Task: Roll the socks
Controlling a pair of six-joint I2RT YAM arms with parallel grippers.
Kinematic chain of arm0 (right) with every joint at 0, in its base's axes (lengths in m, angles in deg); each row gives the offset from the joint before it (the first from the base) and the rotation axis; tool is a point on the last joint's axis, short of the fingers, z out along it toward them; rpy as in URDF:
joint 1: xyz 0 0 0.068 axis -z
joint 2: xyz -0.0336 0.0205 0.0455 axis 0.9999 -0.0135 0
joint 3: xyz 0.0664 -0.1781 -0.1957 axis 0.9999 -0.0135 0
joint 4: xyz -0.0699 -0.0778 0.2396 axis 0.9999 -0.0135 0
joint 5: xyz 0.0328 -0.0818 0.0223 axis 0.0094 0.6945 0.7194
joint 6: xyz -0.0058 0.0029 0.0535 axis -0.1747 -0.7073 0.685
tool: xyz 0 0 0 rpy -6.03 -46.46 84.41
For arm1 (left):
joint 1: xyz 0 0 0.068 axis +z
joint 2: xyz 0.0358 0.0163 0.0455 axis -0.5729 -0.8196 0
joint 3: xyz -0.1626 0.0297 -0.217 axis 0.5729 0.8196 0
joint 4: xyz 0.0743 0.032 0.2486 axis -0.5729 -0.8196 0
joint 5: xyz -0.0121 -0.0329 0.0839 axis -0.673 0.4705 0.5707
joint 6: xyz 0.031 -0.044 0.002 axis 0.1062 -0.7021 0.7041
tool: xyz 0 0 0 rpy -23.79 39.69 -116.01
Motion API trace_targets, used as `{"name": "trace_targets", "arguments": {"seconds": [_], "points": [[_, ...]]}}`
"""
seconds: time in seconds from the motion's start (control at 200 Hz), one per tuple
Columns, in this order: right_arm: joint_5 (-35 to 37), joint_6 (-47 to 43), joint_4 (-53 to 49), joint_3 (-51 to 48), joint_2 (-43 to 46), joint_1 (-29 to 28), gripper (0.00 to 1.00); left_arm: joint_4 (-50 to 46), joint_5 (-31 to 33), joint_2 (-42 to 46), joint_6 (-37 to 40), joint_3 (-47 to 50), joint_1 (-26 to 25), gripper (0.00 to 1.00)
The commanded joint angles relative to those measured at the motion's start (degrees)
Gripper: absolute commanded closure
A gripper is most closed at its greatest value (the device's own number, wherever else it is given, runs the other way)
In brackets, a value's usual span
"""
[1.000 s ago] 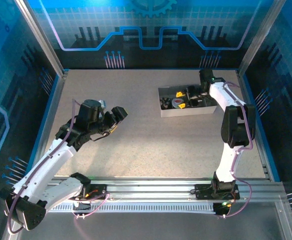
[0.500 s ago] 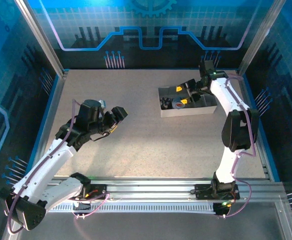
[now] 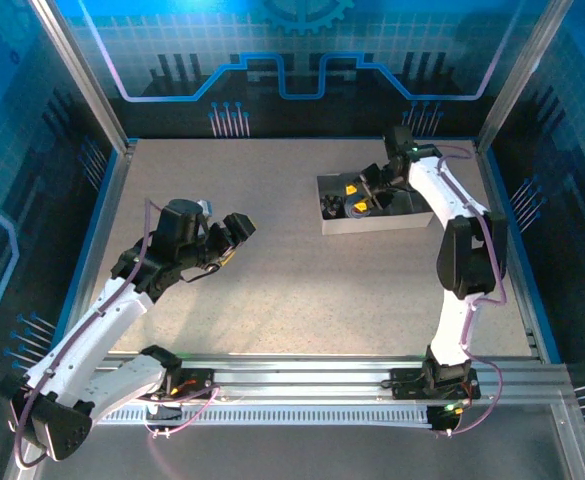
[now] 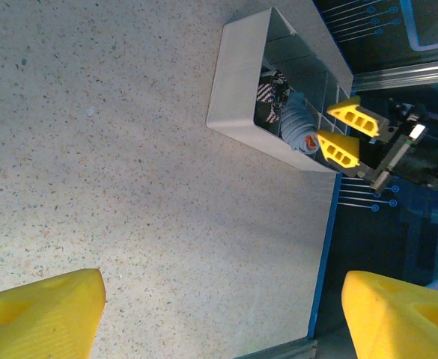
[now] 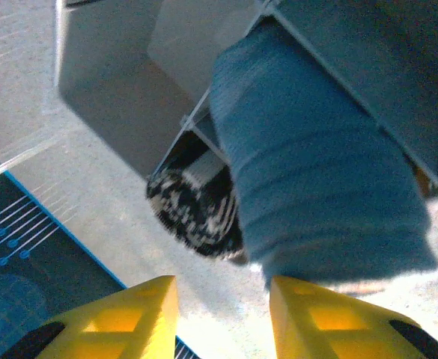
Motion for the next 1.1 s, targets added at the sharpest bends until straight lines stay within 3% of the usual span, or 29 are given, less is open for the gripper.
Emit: {"name": "trace_targets", "arguments": {"seconds": [0.0,0.405,0.59,0.705,0.821,1.096], "points": [[0.9,-2.9,1.0,3.0,-3.9,-0.3,0.64,-0.4,0.5,0.8,1.3,-0.3,-0.3,0.17],[0.2,-4.8,5.8,6.5,-10.0,-0.4,0.65,-1.4,0.9,1.6,1.2,-0.3,-0.3,0.17],[2.8,-8.0,8.3,3.4,-4.1,-0.6,0.65,-2.7,1.9,2.0,2.4,-2.0,-0.3,0.17],[8.6,-12.5,15.9,-4.0,6.8,-1.4,0.61,-3.2,2.8,2.6,4.0,-3.4,-0.3,0.16],[9.7,-14.7,24.3,-14.3,15.7,-1.6,0.56,-2.3,3.1,3.8,5.4,-3.7,-0.3,0.15],[1.0,-13.5,40.9,-28.5,16.4,-1.7,0.50,1.9,5.9,10.4,15.5,-3.8,-0.3,0.08]]}}
